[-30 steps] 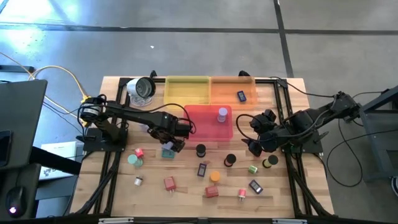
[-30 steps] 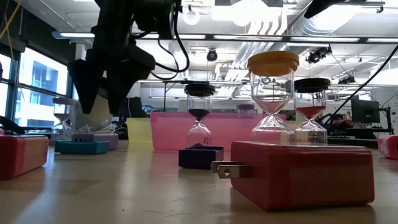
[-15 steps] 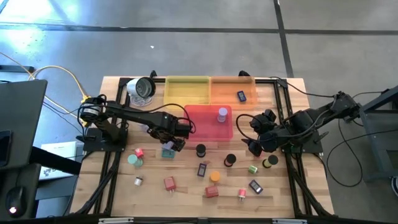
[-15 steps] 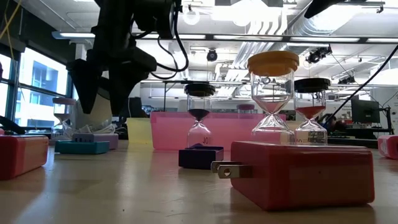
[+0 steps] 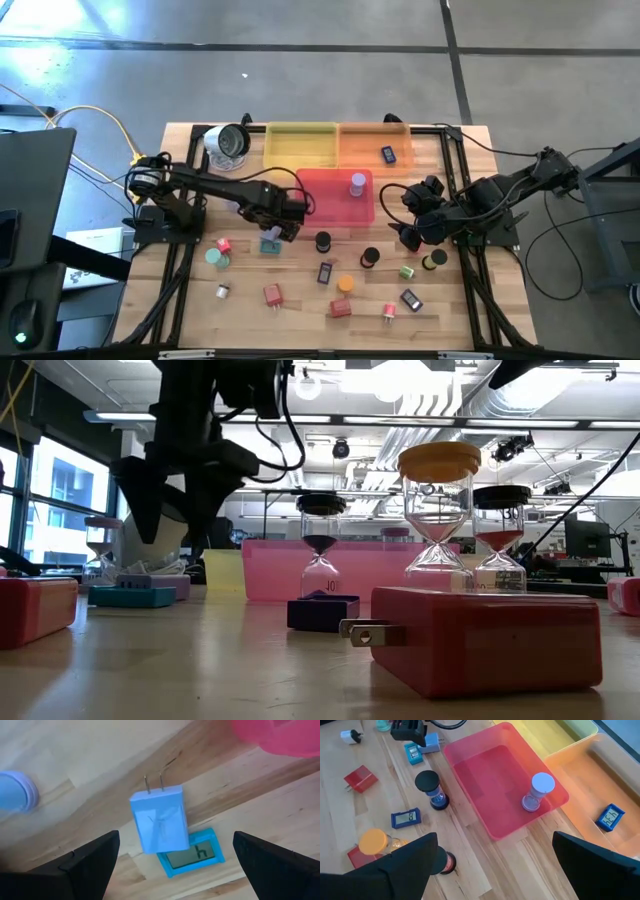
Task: Pick & Place Office items
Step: Put the blue charger adapter into the yellow bin
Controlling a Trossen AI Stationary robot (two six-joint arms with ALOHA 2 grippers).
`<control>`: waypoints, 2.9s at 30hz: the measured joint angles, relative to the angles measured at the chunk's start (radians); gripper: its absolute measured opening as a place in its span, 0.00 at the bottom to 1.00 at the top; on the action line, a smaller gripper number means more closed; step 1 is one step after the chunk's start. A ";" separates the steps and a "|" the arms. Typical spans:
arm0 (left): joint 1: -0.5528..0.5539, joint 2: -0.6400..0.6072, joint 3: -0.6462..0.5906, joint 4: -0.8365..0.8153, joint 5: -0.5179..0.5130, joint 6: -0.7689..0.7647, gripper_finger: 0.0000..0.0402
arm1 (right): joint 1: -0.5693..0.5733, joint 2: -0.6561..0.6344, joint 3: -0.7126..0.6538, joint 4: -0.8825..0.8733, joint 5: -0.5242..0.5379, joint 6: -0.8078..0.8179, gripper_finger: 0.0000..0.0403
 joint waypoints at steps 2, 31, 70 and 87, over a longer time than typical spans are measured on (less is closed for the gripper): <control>-0.007 0.000 0.000 0.000 -0.001 -0.027 0.95 | 0.000 0.000 0.000 0.000 0.000 0.002 0.95; -0.055 0.087 -0.003 -0.059 -0.118 -0.052 0.92 | 0.000 0.000 0.000 0.000 -0.001 0.002 0.95; -0.056 0.211 0.000 0.034 -0.104 0.026 0.51 | 0.000 0.000 0.000 0.071 -0.059 0.037 0.95; -0.056 0.007 0.041 -0.157 -0.121 0.047 0.51 | 0.000 0.000 0.000 0.071 -0.053 0.002 0.95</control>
